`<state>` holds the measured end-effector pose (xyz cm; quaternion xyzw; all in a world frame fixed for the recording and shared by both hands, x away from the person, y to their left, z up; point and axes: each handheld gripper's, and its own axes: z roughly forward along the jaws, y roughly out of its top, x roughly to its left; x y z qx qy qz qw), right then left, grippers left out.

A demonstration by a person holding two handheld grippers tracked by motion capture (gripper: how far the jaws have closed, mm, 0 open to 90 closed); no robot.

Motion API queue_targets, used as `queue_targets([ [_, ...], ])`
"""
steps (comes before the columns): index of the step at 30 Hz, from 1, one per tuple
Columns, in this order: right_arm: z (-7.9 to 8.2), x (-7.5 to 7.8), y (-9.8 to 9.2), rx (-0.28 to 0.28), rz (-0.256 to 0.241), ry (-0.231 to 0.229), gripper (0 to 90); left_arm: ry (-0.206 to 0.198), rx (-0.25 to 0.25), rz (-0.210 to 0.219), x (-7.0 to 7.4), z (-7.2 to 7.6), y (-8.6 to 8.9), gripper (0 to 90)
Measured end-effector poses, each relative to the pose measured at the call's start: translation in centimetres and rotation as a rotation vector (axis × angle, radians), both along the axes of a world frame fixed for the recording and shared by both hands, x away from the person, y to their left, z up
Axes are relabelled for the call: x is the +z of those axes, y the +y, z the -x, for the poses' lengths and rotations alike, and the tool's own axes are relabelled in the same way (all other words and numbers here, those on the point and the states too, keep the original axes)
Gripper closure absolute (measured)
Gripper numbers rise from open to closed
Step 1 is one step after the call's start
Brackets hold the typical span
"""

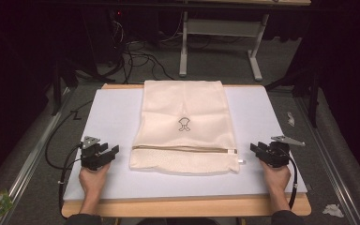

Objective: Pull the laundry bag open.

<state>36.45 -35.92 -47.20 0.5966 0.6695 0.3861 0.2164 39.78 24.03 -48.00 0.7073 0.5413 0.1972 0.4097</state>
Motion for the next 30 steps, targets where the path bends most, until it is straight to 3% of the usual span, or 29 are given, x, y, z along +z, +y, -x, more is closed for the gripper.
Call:
queue_targets([
  [1,0.0,-0.1,0.3,-0.002,0.021,0.009,56.6,0.002,0.001,-0.002,-0.1,-0.1,0.0,47.3],
  [9,-0.5,-0.6,0.5,-0.002,0.036,0.027,53.6,0.004,0.007,-0.015,-0.4,-0.3,-0.3,46.9],
  [13,-0.7,-0.8,0.7,-0.010,0.049,0.047,50.0,0.016,0.011,-0.051,-0.6,-0.3,-0.7,45.4],
  [16,-0.6,-0.8,1.1,-0.010,0.095,0.045,49.8,0.021,0.016,-0.080,-0.6,-0.4,-1.0,43.0],
  [17,-0.6,-0.8,1.6,-0.006,0.141,0.043,48.7,0.026,0.014,-0.087,-0.7,-0.4,-1.1,41.6],
  [18,-0.6,-0.8,1.6,-0.006,0.141,0.043,48.7,0.028,0.013,-0.096,-0.7,-0.5,-1.1,41.6],
  [21,-0.6,-0.9,2.1,-0.004,0.189,0.033,48.1,0.031,0.012,-0.090,-0.7,-0.5,-1.1,41.6],
  [30,-0.6,-0.9,2.2,-0.004,0.197,0.035,47.9,0.032,0.008,-0.099,-0.7,-0.5,-1.1,41.1],
])
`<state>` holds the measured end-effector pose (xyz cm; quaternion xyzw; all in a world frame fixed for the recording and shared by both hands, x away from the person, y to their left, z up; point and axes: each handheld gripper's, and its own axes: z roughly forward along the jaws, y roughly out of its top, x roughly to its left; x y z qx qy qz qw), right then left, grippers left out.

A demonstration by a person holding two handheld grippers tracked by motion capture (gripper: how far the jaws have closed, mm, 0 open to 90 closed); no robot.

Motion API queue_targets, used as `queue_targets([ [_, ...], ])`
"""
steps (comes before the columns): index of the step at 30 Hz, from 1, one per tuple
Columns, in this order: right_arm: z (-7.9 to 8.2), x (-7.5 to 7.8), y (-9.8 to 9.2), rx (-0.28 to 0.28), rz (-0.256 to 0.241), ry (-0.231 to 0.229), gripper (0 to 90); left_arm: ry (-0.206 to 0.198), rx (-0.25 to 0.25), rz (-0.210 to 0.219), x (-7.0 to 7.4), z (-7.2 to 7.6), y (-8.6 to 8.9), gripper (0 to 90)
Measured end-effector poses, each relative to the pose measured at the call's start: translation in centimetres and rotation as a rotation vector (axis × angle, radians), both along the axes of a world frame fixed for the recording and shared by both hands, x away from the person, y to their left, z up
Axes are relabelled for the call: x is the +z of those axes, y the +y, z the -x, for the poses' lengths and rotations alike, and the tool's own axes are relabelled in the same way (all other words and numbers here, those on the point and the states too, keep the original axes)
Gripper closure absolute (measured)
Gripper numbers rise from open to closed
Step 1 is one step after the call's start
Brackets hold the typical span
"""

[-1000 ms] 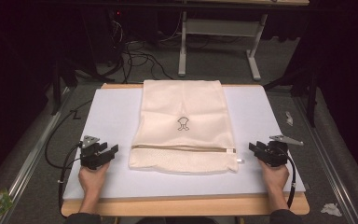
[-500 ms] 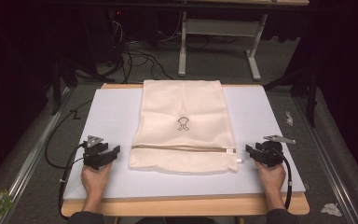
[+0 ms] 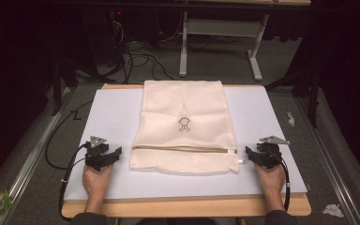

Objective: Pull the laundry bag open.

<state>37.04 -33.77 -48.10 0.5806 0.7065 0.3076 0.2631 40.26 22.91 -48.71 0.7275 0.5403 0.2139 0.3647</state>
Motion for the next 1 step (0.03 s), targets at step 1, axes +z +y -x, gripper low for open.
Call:
queue_targets([
  [1,0.00,0.00,0.02,0.000,0.002,0.000,47.9,0.000,-0.001,0.000,0.00,0.00,-0.01,41.0],
])
